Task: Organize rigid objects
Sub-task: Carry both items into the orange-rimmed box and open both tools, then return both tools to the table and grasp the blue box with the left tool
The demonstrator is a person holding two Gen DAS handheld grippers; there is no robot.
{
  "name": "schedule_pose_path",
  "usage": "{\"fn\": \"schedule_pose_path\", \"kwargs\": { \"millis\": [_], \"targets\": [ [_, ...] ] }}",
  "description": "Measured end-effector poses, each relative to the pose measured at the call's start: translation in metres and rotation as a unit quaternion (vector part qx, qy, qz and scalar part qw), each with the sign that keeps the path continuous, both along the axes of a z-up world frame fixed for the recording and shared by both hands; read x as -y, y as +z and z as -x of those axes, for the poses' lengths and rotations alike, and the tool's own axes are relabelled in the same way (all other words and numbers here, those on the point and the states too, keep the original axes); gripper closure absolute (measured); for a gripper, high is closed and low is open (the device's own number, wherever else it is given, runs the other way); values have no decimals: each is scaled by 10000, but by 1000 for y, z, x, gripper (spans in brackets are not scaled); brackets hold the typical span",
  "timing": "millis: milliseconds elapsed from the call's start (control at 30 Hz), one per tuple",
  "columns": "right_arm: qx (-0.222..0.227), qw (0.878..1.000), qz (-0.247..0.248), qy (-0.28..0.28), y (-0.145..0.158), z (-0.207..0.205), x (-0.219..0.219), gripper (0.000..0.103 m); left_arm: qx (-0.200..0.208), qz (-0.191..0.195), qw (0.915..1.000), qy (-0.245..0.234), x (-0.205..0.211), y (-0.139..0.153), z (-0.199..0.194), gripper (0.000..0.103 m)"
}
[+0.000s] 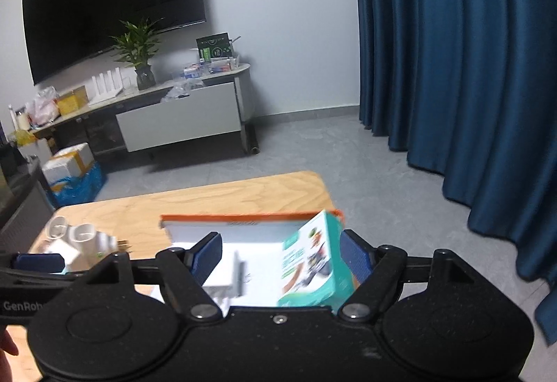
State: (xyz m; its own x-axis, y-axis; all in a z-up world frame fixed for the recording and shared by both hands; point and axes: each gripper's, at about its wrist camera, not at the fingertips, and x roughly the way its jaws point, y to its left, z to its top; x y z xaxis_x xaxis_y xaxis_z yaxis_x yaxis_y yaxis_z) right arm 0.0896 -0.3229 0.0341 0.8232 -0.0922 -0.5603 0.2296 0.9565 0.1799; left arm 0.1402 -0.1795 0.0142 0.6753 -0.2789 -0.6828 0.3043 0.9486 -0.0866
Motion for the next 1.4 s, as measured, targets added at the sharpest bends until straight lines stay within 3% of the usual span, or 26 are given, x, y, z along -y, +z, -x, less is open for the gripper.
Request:
{"fn": "schedule_pose_path", "kwargs": {
  "millis": [267,833,1400],
  "targets": [
    [61,9995,-118,271,-2,25,-43,10,42,-57,9995,302,-36,4,22,7],
    [-148,9933,-190,1132,0,29,-135,10,37,-55,9948,1019,-116,-4,45,6],
    [-424,9855,-195,1631,-17,21,-176,10,-152,141,9899,1404,-168,-27,47,5]
  ]
}}
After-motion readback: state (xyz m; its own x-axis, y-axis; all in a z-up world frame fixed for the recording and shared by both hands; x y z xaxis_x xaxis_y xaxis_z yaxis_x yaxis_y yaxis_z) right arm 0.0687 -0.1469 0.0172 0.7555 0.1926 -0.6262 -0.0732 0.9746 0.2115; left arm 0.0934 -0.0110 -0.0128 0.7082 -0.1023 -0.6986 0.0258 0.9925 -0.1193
